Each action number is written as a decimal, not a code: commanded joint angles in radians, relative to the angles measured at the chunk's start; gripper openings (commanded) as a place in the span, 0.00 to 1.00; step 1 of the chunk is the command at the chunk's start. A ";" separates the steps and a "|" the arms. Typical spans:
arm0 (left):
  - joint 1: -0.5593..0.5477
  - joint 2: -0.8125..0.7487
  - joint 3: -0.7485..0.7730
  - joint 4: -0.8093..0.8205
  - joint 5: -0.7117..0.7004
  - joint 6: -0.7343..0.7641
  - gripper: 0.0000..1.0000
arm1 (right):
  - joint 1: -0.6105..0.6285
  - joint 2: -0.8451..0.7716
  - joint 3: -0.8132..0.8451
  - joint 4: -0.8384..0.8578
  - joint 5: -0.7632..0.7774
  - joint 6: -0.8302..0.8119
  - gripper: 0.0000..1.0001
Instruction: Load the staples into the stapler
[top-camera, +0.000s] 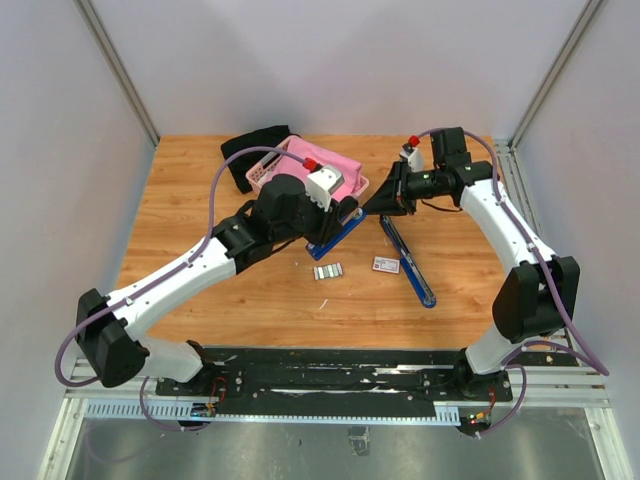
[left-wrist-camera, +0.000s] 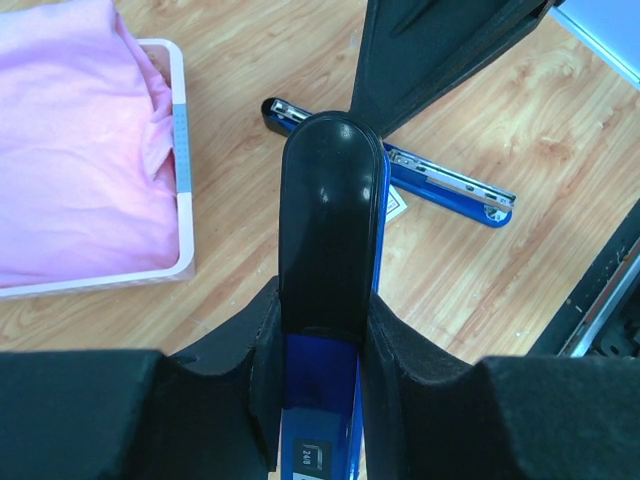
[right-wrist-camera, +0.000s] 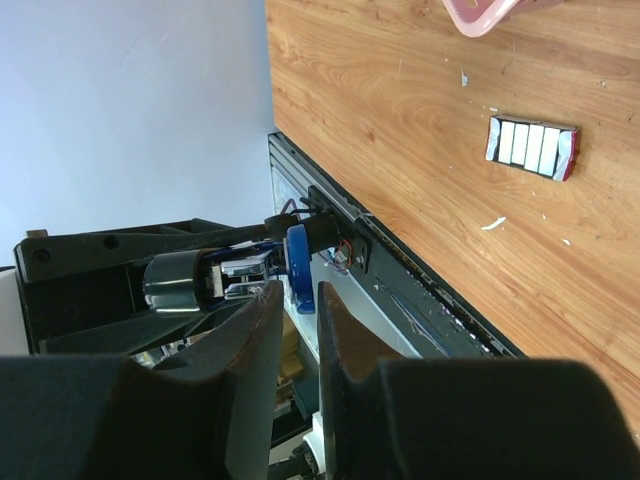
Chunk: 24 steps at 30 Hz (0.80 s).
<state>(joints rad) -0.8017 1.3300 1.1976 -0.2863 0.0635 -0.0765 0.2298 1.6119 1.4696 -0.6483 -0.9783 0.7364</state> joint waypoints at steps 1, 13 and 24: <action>-0.007 -0.042 0.012 0.131 0.007 -0.012 0.00 | 0.027 -0.007 -0.022 0.001 -0.015 0.002 0.21; -0.007 -0.037 0.016 0.163 0.010 -0.021 0.00 | 0.035 0.006 -0.024 0.004 -0.059 -0.002 0.23; -0.006 -0.019 0.031 0.182 0.036 -0.024 0.00 | 0.043 0.006 -0.050 0.093 -0.118 0.067 0.24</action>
<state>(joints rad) -0.8024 1.3304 1.1961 -0.2188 0.0727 -0.0921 0.2550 1.6123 1.4342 -0.5884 -1.0542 0.7666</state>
